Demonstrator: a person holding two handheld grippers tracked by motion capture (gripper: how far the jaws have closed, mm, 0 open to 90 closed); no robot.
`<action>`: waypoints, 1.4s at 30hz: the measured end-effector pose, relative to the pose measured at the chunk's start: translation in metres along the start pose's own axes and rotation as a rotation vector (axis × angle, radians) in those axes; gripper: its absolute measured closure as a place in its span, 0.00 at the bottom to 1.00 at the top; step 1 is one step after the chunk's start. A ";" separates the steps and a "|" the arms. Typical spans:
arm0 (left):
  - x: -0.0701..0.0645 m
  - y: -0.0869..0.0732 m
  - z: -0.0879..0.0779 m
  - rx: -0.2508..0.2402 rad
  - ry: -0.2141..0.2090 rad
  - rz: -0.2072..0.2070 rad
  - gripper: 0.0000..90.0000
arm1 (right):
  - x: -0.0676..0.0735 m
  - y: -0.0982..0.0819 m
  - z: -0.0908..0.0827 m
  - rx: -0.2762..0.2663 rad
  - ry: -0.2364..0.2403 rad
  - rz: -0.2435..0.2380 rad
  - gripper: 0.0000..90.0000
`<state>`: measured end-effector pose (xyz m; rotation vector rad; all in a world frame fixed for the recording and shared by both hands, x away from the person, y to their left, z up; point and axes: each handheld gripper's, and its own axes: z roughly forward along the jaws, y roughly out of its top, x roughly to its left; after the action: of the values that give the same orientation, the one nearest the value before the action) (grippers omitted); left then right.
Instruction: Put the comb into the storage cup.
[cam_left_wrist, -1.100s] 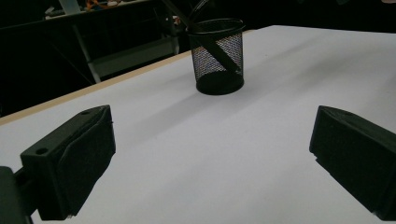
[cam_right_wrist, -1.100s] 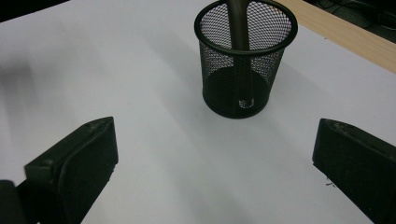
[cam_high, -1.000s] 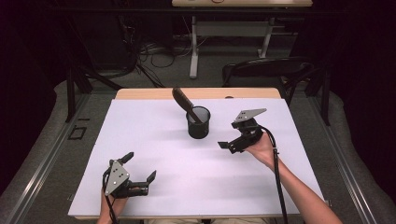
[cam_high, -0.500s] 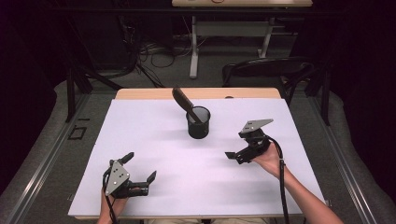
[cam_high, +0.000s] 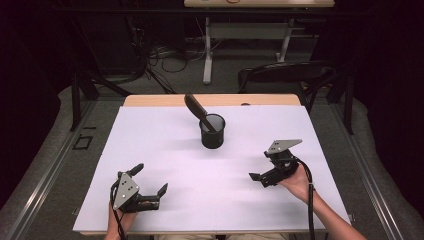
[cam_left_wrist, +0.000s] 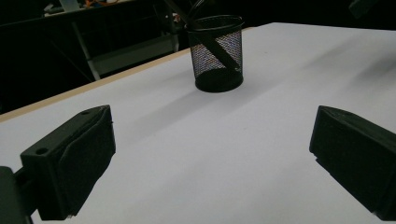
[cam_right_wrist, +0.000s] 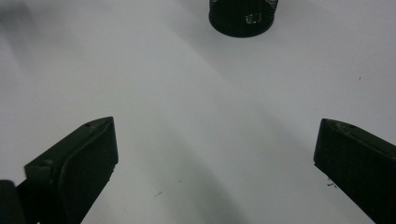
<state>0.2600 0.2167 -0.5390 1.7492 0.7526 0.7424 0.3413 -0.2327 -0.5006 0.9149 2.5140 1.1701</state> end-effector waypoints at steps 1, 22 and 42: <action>0.000 0.000 0.000 0.000 0.002 -0.001 0.00 | 0.002 -0.002 -0.001 -0.004 -0.005 -0.001 0.00; -0.001 0.000 0.000 0.006 0.004 -0.003 0.00 | 0.015 -0.038 -0.023 -0.056 -0.059 0.004 0.00; -0.001 -0.003 -0.004 0.018 0.002 -0.006 0.00 | 0.022 -0.061 -0.038 -0.103 -0.111 0.032 0.00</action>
<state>0.2560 0.2186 -0.5405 1.7614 0.7675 0.7350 0.2805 -0.2716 -0.5200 0.9686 2.3381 1.2113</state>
